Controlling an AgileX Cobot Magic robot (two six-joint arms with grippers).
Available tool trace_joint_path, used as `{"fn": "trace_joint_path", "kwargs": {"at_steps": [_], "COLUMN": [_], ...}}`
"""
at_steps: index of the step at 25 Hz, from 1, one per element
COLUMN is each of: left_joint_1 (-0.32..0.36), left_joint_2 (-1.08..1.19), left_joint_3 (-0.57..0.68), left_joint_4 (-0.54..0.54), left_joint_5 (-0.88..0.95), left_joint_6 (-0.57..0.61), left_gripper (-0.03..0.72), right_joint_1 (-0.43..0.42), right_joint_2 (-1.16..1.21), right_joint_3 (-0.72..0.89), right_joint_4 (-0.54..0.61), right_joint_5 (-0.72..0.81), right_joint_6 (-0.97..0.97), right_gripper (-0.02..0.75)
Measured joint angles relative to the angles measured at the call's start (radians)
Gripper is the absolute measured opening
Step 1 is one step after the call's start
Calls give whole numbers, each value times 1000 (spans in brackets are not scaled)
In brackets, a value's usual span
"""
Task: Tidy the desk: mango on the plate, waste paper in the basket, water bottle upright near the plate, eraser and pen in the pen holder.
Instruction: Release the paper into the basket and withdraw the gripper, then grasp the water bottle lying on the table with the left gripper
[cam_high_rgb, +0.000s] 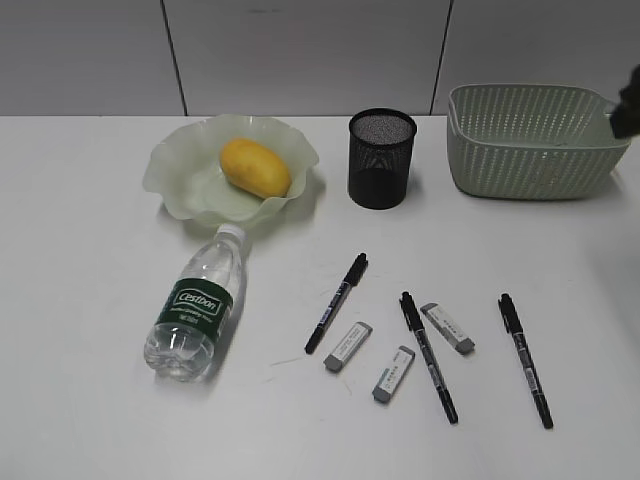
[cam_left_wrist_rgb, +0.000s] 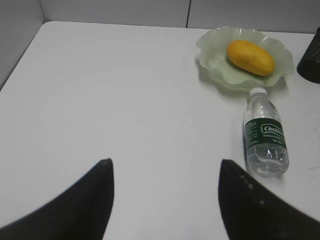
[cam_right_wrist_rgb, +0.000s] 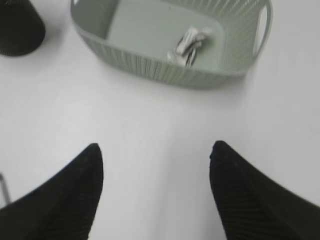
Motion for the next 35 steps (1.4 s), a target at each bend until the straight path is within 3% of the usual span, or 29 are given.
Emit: {"fn": "trace_joint_path", "kwargs": {"at_steps": [6,15,21,25,30,32,35], "left_joint_1": [0,0,0,0,-11,-49,-160], "left_joint_2": [0,25,197,402,732,884,1069], "left_joint_3": [0,0,-8,-43,-100,-129,-190], "left_joint_4": [0,0,-1,-18,-143,-164,-154], "left_joint_5": [0,0,-23,-144,-298,-367,-453], "left_joint_6": [0,0,3,13,151,181,181], "left_gripper": [487,487,487,487,487,480,458], "right_joint_1": [0,0,0,0,0,0,0], "right_joint_2": [-454,-1108,-1355,-1399,-1402,-1402,-1402], "right_joint_3": [259,355,460,527,573,580,582], "right_joint_4": [79,122,122,122,129,130,133], "right_joint_5": [250,562,590,580,493,487,481], "right_joint_6": [10,41,49,62,68,71,72], "right_gripper": [528,528,524,509,505,503,503]}}
